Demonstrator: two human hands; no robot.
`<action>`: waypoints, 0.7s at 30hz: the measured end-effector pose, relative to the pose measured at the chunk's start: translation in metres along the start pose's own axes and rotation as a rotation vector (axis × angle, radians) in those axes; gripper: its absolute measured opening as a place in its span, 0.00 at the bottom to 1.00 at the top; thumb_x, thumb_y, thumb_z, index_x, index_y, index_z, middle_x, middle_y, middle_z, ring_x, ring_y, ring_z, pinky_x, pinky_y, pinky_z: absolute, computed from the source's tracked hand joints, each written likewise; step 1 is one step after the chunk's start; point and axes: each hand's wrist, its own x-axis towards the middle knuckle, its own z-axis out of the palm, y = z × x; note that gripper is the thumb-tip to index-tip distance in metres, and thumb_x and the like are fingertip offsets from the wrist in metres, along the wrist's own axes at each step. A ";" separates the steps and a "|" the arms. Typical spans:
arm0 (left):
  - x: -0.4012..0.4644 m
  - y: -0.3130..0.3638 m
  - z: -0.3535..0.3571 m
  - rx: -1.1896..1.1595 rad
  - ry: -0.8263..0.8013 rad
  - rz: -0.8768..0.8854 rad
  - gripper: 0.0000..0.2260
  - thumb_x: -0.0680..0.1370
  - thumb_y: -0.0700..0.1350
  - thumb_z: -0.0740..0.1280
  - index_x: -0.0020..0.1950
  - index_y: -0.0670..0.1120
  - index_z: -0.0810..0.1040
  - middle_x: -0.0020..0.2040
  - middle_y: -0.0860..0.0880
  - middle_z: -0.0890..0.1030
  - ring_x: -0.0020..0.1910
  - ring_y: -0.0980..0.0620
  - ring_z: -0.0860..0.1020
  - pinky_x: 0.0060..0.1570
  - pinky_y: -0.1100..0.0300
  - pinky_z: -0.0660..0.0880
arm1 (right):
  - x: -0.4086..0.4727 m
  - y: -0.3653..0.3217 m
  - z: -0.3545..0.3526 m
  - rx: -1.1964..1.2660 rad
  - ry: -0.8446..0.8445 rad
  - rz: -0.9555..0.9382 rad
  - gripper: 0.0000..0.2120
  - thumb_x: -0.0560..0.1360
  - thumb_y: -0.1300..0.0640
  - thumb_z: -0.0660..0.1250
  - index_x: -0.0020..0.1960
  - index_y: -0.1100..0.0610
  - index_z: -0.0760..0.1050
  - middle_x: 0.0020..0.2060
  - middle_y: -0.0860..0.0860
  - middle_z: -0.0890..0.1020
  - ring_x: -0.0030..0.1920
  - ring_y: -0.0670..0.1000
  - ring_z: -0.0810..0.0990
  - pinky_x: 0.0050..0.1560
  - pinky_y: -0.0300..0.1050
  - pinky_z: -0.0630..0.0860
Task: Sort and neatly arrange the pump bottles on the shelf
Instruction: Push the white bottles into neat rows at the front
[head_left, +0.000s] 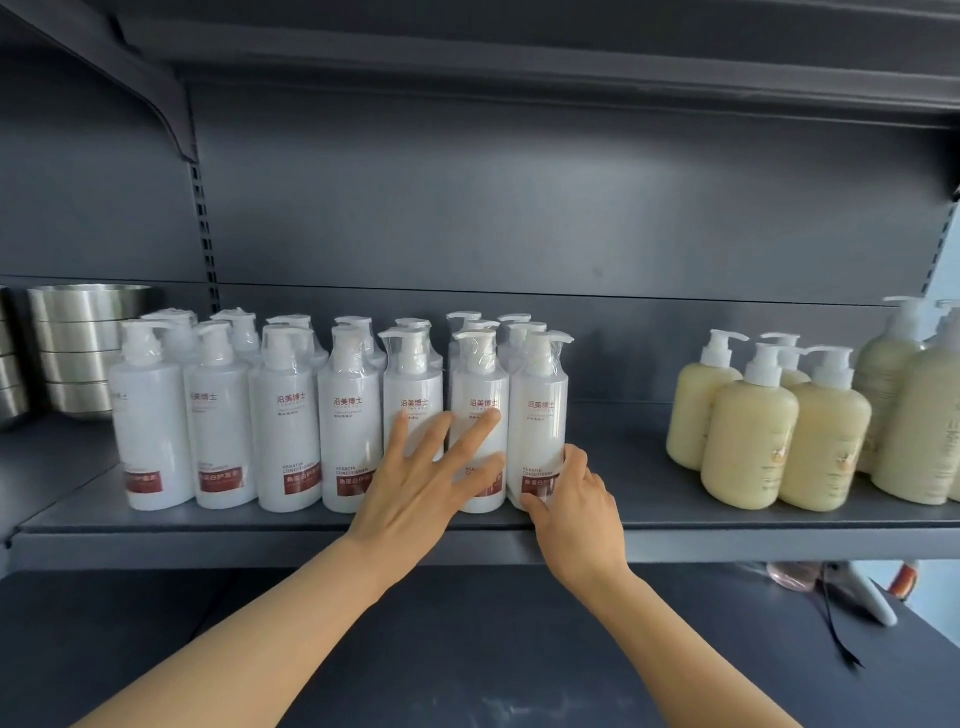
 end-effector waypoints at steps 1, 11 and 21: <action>0.000 0.000 0.000 0.005 -0.003 0.007 0.43 0.56 0.36 0.77 0.67 0.53 0.66 0.75 0.45 0.58 0.63 0.38 0.67 0.59 0.31 0.66 | -0.001 0.001 -0.002 -0.014 -0.013 -0.001 0.20 0.76 0.49 0.65 0.62 0.55 0.62 0.58 0.51 0.76 0.57 0.53 0.74 0.56 0.45 0.71; -0.022 -0.011 -0.014 -0.099 -0.094 0.008 0.49 0.45 0.30 0.76 0.65 0.49 0.72 0.72 0.41 0.64 0.61 0.40 0.72 0.53 0.39 0.74 | -0.022 -0.003 -0.026 -0.145 -0.031 -0.099 0.25 0.76 0.52 0.65 0.69 0.56 0.59 0.63 0.52 0.68 0.62 0.53 0.66 0.61 0.42 0.67; -0.078 -0.055 -0.023 -0.195 -0.181 -0.169 0.47 0.51 0.33 0.79 0.67 0.48 0.67 0.70 0.41 0.67 0.64 0.42 0.67 0.56 0.40 0.73 | -0.041 -0.067 -0.002 -0.132 0.010 -0.189 0.26 0.76 0.53 0.66 0.70 0.56 0.60 0.63 0.52 0.66 0.62 0.53 0.65 0.61 0.42 0.68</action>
